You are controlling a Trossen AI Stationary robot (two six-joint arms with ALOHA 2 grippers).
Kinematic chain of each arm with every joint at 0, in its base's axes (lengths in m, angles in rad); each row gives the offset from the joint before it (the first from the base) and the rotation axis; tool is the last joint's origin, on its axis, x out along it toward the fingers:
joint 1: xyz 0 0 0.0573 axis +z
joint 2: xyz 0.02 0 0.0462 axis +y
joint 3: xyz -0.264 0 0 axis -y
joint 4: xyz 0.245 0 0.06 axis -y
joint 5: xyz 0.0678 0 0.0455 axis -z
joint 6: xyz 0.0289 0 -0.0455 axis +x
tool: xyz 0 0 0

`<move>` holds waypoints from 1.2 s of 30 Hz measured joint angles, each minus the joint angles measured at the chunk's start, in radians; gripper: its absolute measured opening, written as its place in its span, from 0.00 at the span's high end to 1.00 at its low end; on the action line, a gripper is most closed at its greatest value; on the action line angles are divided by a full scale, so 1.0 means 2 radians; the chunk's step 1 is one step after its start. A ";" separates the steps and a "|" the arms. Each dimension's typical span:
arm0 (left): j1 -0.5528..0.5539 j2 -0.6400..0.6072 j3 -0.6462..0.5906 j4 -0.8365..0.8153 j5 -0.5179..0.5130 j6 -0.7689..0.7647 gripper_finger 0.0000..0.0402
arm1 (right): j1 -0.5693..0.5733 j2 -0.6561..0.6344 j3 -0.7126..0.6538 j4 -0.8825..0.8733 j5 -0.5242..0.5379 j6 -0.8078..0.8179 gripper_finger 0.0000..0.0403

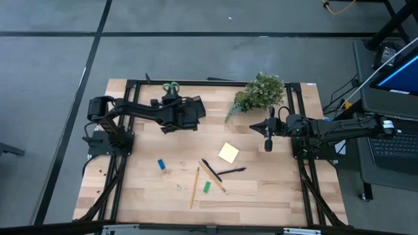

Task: Pick and place office supplies into organizer
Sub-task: Put the green scissors into the desk organizer

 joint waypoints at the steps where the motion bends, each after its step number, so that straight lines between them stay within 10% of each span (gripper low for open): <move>1: -0.002 0.005 0.000 0.000 0.000 0.000 0.82 | 0.000 0.000 0.000 0.000 0.000 0.000 0.96; 36: 0.001 0.062 0.000 0.065 0.057 0.096 0.71 | 0.000 0.000 0.000 -0.008 0.000 0.002 0.96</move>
